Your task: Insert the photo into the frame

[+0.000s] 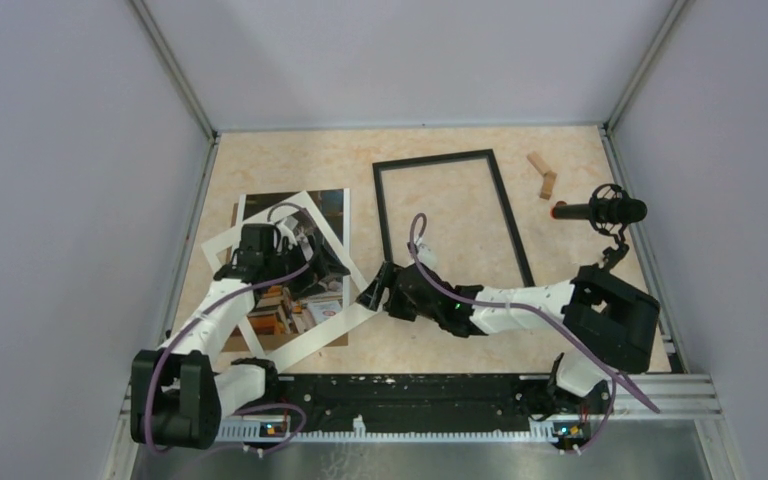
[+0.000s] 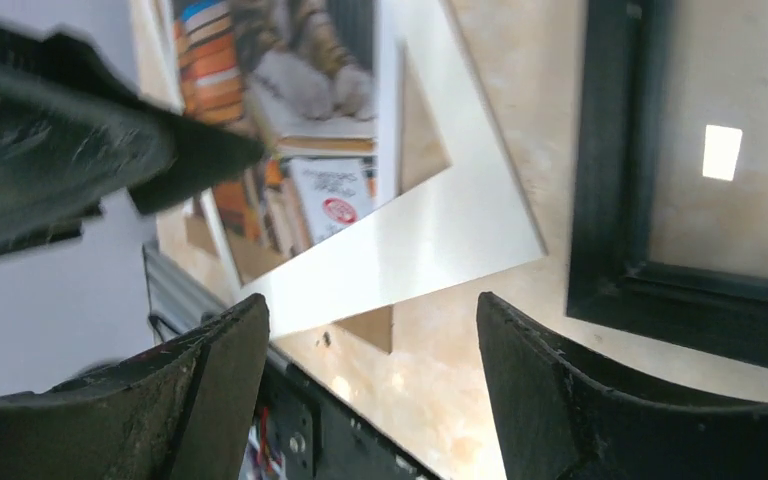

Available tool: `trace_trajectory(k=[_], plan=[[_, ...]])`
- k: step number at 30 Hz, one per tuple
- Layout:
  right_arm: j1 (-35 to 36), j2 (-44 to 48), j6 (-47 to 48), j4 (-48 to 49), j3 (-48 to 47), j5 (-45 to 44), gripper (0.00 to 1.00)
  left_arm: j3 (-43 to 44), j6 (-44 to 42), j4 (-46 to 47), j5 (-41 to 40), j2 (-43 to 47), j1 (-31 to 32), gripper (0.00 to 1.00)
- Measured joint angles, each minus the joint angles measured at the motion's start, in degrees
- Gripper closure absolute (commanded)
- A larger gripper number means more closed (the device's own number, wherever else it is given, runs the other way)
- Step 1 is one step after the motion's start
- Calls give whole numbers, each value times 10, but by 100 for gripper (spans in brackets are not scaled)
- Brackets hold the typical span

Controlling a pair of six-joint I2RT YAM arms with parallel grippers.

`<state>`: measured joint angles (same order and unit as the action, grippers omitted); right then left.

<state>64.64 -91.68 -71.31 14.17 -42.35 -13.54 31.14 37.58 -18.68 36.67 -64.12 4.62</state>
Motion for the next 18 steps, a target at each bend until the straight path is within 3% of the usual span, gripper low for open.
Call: trace_trajectory(k=[5, 8, 13, 18], plan=[[-41, 39, 138, 7, 0, 100, 29, 36, -43, -35, -38, 19, 0, 3], [-75, 38, 186, -1, -2, 154, 35, 37, -49, -59, -55, 45, 0, 12], [-82, 21, 177, -3, -4, 194, 40, 37, -47, -59, -55, 22, 18, 34], [-65, 0, 162, -7, -11, 209, 41, 62, -59, -49, -42, -93, 83, 36]])
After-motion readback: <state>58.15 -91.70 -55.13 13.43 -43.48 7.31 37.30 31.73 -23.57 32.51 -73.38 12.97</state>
